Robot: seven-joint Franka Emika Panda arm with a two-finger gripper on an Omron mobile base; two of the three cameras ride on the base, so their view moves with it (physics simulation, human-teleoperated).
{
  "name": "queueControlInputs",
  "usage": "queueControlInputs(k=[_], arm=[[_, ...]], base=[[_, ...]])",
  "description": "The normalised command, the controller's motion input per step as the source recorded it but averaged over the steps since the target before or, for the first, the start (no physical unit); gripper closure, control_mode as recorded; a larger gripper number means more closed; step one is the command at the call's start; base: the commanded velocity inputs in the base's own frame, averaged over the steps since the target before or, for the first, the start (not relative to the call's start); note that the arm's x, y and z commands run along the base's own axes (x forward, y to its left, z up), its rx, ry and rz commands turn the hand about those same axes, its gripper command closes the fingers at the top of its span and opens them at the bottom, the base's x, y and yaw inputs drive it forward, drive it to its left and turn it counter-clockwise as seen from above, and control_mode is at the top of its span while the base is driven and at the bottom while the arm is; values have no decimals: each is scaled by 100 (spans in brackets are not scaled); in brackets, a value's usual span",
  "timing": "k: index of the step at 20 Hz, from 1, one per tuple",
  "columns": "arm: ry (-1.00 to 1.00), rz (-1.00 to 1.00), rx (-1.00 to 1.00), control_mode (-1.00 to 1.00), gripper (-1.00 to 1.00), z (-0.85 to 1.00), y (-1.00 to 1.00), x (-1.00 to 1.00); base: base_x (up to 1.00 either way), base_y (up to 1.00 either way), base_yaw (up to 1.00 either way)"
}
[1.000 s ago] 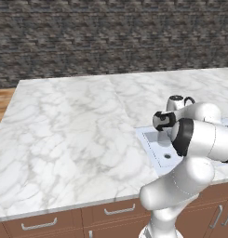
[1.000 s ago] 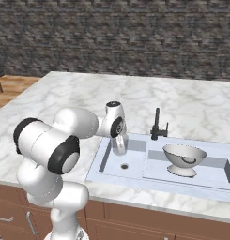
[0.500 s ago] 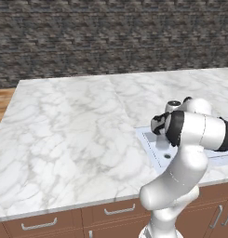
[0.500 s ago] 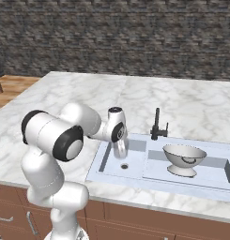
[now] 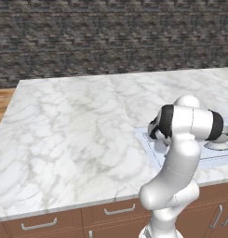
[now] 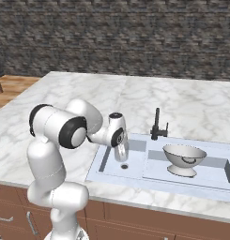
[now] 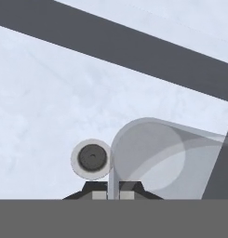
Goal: Place the glass cup in the left basin and the colander in the right basin of the sink.
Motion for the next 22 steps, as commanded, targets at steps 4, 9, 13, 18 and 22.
queueControlInputs(k=[4,9,13,18,22], arm=[[0,0,0,-100,100,-22,0,17],[1,0,0,-100,100,-12,0,10],[1,0,0,-100,100,-12,0,6],[2,0,0,-100,100,-1,0,0],[0,0,0,-100,-100,0,0,0]], base=[[0,0,0],[0,0,0],[0,0,0],[0,0,0],[0,0,0]])
